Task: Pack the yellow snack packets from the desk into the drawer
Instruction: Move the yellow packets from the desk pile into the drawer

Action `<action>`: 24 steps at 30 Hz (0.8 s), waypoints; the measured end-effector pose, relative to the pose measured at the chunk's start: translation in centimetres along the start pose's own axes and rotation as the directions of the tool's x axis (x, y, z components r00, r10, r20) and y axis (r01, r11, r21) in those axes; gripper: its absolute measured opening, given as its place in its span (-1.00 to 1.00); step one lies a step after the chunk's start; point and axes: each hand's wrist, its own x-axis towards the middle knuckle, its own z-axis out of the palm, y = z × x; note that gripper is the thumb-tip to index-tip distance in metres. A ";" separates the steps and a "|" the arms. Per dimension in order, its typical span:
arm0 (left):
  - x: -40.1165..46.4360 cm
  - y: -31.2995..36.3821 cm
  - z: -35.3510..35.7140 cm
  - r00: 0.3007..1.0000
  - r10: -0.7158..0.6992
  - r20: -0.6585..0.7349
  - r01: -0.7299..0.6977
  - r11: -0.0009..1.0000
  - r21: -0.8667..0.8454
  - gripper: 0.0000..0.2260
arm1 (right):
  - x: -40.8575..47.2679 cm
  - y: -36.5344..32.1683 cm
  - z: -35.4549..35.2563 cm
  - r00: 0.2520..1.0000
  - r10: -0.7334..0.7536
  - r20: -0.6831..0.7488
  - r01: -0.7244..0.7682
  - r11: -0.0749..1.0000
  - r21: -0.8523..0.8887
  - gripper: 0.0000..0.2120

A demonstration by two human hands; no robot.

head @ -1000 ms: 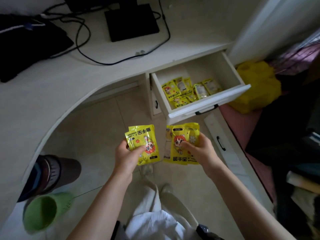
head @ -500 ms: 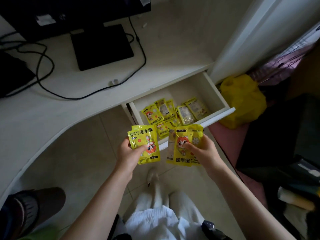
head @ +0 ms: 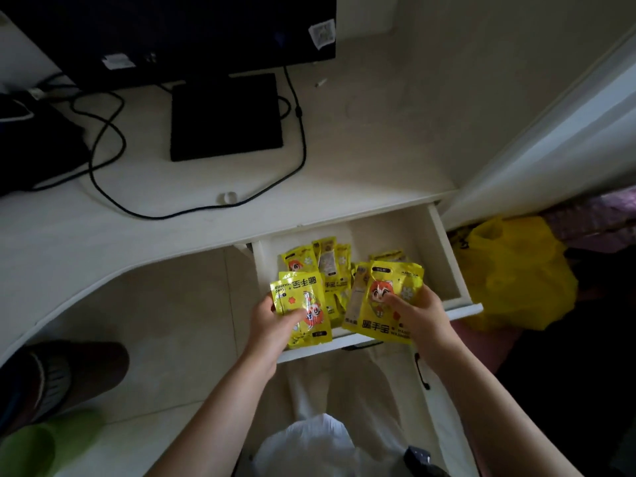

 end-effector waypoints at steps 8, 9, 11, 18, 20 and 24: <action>1.9 -0.5 6.1 0.986 -0.140 -0.095 0.135 0.989 -0.059 -0.74 | 7.6 -2.3 -3.0 0.991 0.098 0.089 -0.083 0.985 -0.153 -0.74; 2.2 -0.5 6.8 0.985 -0.141 -0.101 0.138 0.990 -0.036 -0.75 | 8.5 -2.3 -3.3 0.989 0.114 0.093 -0.094 0.978 -0.189 -0.74; 3.3 -0.5 8.2 0.983 -0.146 -0.111 0.146 0.989 -0.013 -0.75 | 10.4 -2.1 -3.7 0.990 0.118 0.076 -0.088 0.943 -0.320 -0.77; 8.5 0.7 12.8 0.978 -0.201 -0.060 0.206 0.973 0.106 -0.31 | 16.2 -2.1 -4.1 0.992 0.057 0.111 0.029 0.763 -0.646 -0.87; 10.2 0.9 13.9 0.980 -0.193 -0.052 0.199 0.971 0.134 -0.32 | 17.8 -1.9 -3.7 0.991 0.057 0.120 0.035 0.757 -0.652 -0.89; 12.9 1.4 15.9 0.984 -0.174 -0.036 0.178 0.963 0.200 -0.32 | 20.3 -1.3 -2.9 0.976 0.089 0.197 0.061 0.762 -0.644 -0.84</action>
